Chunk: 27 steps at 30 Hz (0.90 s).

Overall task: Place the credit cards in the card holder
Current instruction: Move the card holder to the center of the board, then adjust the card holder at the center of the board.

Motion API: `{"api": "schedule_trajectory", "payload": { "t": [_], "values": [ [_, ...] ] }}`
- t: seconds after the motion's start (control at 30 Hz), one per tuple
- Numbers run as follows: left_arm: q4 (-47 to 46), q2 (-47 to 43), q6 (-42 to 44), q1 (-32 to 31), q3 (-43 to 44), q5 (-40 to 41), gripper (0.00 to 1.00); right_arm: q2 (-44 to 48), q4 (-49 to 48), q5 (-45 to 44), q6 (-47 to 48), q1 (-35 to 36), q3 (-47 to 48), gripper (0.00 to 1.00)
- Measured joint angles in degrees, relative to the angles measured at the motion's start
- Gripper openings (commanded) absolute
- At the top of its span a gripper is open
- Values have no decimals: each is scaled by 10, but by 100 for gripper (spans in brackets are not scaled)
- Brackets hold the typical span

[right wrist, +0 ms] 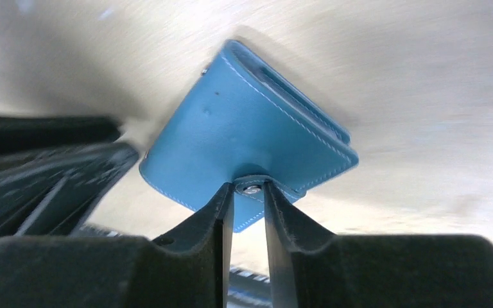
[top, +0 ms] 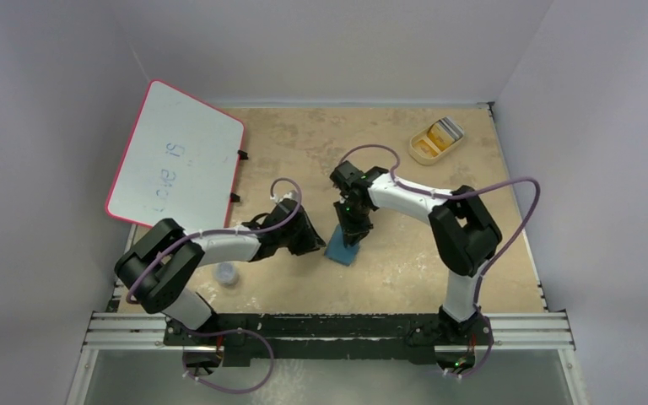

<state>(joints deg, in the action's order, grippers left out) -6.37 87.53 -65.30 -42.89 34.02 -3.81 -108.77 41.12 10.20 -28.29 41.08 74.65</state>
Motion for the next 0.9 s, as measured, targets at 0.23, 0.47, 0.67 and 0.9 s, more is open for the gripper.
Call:
{"api": "schedule_trajectory", "payload": {
  "t": [0.23, 0.47, 0.67, 0.9],
  "values": [
    [73, 1, 15, 0, 91, 43, 43, 117, -35, -137, 43, -72, -57, 42],
    [200, -68, 64, 0, 204, 134, 61, 320, -104, -152, 38, -63, -122, 67],
    [296, -144, 112, 0, 271, 210, 62, 421, -169, -137, 25, -62, -180, 73],
    [297, -179, 136, 0, 262, 231, 34, 426, -215, -139, 20, -91, -225, 49]
  ]
}}
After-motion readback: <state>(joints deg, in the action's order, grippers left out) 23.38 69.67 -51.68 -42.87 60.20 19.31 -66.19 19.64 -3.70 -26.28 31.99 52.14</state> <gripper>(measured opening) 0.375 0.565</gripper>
